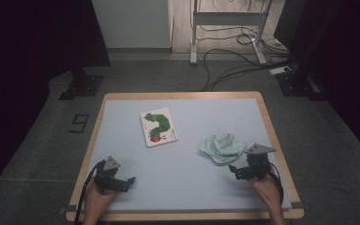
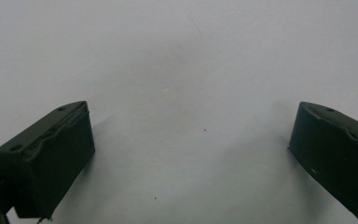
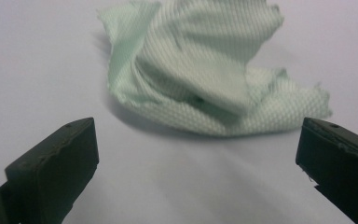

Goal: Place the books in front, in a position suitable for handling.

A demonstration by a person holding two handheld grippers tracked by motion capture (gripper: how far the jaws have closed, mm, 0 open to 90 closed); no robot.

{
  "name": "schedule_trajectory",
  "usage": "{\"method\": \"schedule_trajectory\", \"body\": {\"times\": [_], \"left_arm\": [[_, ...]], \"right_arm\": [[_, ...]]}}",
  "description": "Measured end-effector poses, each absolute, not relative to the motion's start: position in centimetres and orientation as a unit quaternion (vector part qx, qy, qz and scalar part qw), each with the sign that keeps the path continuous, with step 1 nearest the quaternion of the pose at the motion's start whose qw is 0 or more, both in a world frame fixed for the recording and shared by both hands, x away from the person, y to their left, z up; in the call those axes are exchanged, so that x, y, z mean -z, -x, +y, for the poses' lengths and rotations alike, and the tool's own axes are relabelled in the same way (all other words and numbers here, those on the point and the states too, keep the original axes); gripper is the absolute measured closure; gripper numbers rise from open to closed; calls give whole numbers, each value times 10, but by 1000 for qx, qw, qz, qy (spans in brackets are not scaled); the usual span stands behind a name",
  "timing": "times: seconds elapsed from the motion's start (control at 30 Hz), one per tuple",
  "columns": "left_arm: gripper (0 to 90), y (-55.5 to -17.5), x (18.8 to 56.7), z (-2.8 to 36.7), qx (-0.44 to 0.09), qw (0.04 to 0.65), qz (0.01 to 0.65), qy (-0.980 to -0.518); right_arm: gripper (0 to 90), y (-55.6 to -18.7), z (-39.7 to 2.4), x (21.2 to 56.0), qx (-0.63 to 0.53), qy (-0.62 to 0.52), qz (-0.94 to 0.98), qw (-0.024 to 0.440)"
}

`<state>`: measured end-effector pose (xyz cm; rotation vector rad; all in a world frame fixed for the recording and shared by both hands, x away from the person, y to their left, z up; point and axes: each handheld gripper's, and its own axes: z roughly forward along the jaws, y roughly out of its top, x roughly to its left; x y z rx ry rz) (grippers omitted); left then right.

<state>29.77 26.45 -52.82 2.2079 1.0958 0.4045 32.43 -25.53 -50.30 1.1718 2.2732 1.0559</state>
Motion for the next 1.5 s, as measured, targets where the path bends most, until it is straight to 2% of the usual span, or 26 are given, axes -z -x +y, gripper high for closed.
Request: {"method": "schedule_trajectory", "body": {"times": [0.73,1.13,1.27,1.33,1.5], "left_arm": [[0,-298,528,265,-153,316,417,-838],[0,-298,528,264,-153,317,417,-838],[0,-298,528,264,-153,317,417,-838],[0,-298,528,264,-153,317,417,-838],[0,-298,528,264,-153,317,417,-838]], "right_arm": [[3,-365,-222,483,-376,-396,818,183],[2,-391,-191,504,-330,-383,847,165],[38,-395,-189,512,-319,-384,852,155],[132,-396,-188,520,-306,-378,861,150],[214,-397,-192,522,-316,-389,853,144]]}}
